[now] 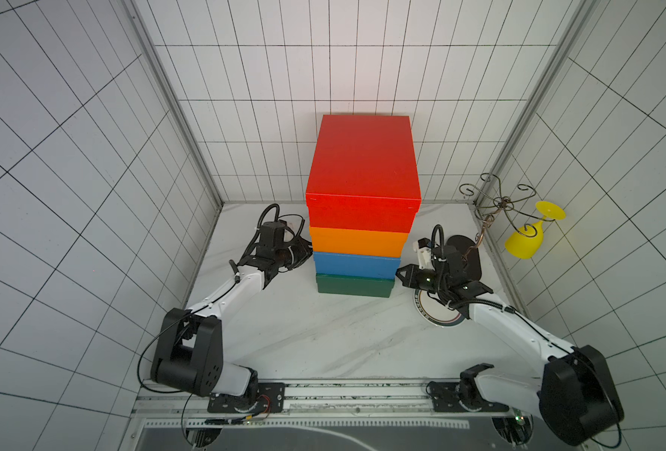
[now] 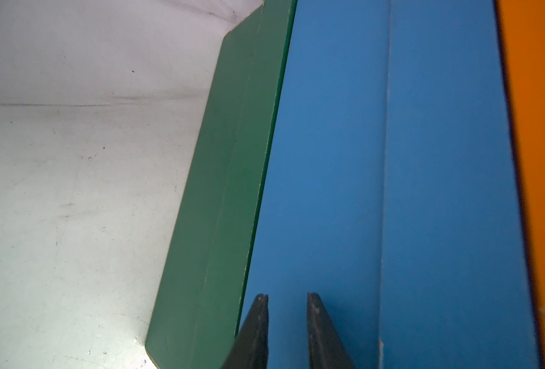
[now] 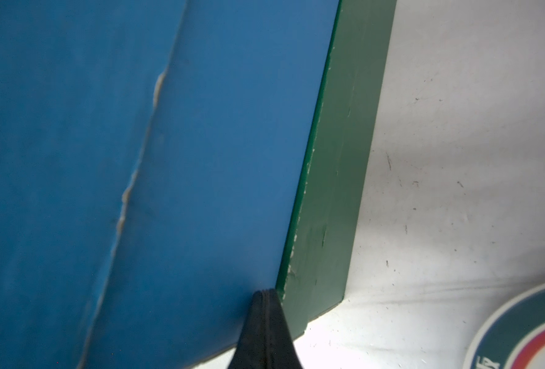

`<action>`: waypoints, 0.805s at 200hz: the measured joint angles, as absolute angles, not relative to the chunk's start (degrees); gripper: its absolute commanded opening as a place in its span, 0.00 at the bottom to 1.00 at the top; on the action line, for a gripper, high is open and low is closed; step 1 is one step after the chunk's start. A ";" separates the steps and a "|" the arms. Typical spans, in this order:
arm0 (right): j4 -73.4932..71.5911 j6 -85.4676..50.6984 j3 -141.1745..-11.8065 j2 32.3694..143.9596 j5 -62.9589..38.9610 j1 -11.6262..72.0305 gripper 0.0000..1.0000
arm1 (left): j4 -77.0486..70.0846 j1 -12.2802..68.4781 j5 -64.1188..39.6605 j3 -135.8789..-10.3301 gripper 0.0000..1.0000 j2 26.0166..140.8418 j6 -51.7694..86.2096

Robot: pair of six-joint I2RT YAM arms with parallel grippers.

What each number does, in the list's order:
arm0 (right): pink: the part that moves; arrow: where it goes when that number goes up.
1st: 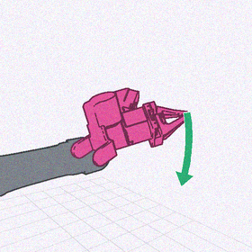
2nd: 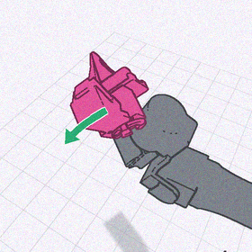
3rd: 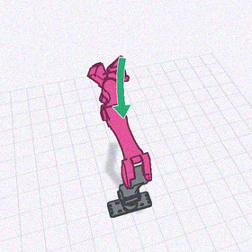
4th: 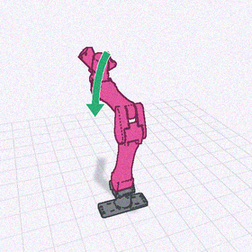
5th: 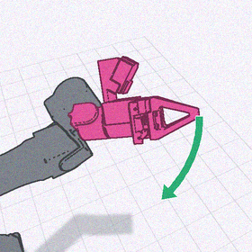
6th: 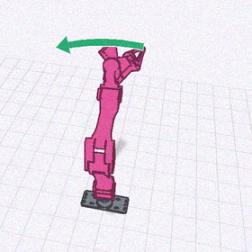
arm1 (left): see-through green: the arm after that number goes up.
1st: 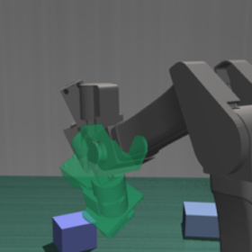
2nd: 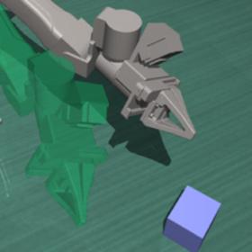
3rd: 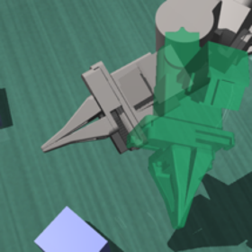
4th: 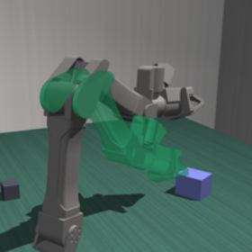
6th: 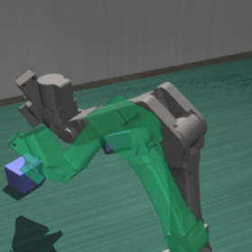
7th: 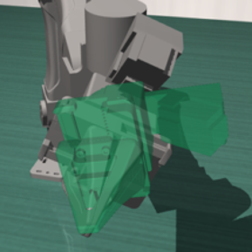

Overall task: Stack the shoeboxes
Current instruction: Adjust the shoeboxes in the shoebox.

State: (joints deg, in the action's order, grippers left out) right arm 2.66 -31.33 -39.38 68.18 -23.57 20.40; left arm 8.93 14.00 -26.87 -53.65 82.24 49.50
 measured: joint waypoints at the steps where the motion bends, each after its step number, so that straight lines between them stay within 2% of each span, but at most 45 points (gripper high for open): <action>1: 2.70 -31.35 -39.38 68.16 -23.53 20.43 0.04 | 8.93 14.00 -26.85 -53.63 0.23 82.21 49.47; 161: 4.54 -32.58 -39.38 63.48 -22.81 21.15 0.05 | 10.41 14.61 -26.57 -51.51 0.23 76.12 50.00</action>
